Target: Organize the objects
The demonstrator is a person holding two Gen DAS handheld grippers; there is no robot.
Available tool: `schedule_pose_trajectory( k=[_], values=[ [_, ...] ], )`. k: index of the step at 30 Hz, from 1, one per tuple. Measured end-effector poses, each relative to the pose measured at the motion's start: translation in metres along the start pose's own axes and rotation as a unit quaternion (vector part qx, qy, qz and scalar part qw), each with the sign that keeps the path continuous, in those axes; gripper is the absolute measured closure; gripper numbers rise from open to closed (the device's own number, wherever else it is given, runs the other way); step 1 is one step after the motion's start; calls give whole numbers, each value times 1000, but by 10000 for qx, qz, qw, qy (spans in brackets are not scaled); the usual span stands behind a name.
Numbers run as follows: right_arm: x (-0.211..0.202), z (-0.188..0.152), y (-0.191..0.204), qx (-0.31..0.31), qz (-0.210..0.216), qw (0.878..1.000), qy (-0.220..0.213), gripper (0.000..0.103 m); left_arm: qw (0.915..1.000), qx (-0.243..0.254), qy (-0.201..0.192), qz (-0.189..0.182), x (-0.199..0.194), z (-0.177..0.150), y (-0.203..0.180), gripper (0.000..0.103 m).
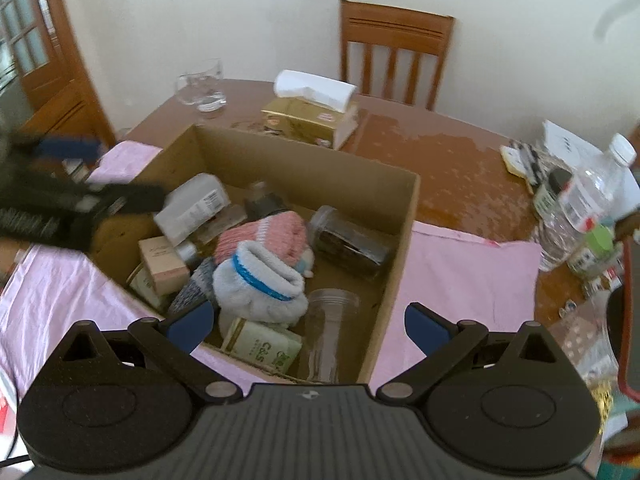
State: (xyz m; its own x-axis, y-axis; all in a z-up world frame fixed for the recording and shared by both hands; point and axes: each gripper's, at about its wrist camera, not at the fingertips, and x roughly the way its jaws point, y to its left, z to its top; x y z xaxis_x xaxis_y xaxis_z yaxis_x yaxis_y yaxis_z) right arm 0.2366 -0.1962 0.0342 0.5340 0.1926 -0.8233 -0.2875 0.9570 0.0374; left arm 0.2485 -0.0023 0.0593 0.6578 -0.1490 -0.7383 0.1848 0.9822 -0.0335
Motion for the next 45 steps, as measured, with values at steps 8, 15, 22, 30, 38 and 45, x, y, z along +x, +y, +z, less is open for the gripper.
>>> schedule_pose_trajectory(
  k=[8, 15, 22, 30, 38, 45],
  values=[
    [9, -10, 9, 575, -299, 9976, 258, 0, 9906, -1068, 687, 500, -4, -38, 24, 3],
    [3, -18, 12, 1051, -314, 9931, 426, 0, 9875, -973, 986, 748, -5, -50, 22, 3],
    [-3, -23, 18, 1160, -345, 9915, 476, 0, 9878, -719, 1132, 798, -8, -52, 11, 3],
    [-5, -20, 18, 1194, -450, 9908, 462, 0, 9886, -577, 1067, 895, -9, -46, 6, 3],
    [-5, -19, 17, 1192, -452, 9907, 476, 0, 9888, -529, 1031, 945, -10, -43, 5, 3],
    [-4, -19, 16, 1226, -445, 9903, 474, 0, 9891, -513, 1018, 937, -10, -42, 4, 3]
  ],
)
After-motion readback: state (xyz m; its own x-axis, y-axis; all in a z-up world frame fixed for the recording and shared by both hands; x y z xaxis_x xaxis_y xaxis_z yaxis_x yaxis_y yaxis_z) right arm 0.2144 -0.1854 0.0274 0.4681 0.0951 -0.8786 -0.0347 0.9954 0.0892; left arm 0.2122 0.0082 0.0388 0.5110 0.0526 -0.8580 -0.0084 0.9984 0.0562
